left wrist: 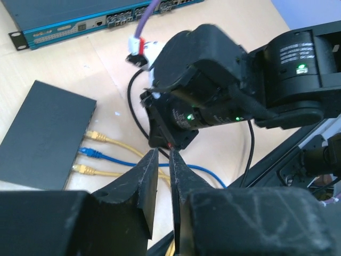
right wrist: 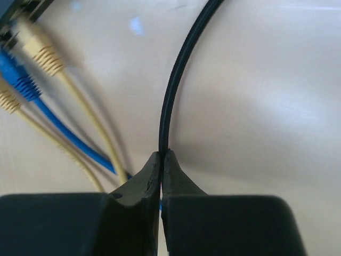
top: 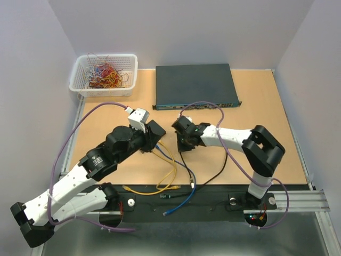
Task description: Insert the plug into the switch port
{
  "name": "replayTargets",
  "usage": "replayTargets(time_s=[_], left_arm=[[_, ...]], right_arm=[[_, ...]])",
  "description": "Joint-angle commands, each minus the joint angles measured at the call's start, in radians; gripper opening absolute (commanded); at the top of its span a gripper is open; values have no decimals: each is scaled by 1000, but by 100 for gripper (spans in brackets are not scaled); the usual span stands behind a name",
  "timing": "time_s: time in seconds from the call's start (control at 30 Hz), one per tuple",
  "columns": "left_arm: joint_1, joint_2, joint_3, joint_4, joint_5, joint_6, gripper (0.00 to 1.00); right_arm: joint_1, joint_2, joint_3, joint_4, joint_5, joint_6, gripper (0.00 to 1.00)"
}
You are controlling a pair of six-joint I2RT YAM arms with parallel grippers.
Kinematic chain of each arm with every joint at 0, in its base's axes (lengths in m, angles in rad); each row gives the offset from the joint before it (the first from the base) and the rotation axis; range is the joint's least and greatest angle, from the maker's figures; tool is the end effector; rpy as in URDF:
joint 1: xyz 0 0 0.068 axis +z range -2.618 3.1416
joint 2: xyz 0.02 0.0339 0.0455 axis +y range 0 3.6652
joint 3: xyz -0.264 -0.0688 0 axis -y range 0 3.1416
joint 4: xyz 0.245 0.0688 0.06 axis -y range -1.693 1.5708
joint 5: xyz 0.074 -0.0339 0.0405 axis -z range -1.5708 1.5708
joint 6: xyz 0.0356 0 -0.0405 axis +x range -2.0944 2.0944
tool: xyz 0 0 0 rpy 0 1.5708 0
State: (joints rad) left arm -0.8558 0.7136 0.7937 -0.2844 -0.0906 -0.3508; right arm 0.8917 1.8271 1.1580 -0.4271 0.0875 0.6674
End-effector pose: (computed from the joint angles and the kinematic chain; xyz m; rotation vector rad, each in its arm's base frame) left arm 0.1119 -0.1240 0.3435 0.3944 1.8008 -0.7821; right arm 0.2325 0.2831 0.1666 -0.2757 2.7051 0.3776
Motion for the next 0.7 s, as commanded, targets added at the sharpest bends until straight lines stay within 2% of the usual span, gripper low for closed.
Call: replayTargets(time_s=[0.0, 0.17, 0.27, 0.43, 0.5, 0.67], left_arm=[[3, 24, -4, 137, 46, -20, 24], [0, 81, -70, 371, 141, -68, 23], [-6, 132, -112, 523, 196, -73, 25], [-40, 230, -172, 746, 235, -27, 39], [-42, 253, -185, 787, 255, -16, 45], [-42, 297, -231, 889, 305, -27, 53]], right_arm=[[-114, -173, -43, 45, 129, 69, 0], [-276, -460, -119, 128, 152, 192, 0], [-315, -525, -136, 137, 161, 230, 0], [-367, -601, -155, 154, 129, 293, 0], [-372, -620, -161, 172, 124, 294, 0], [-385, -654, -152, 177, 107, 287, 0]])
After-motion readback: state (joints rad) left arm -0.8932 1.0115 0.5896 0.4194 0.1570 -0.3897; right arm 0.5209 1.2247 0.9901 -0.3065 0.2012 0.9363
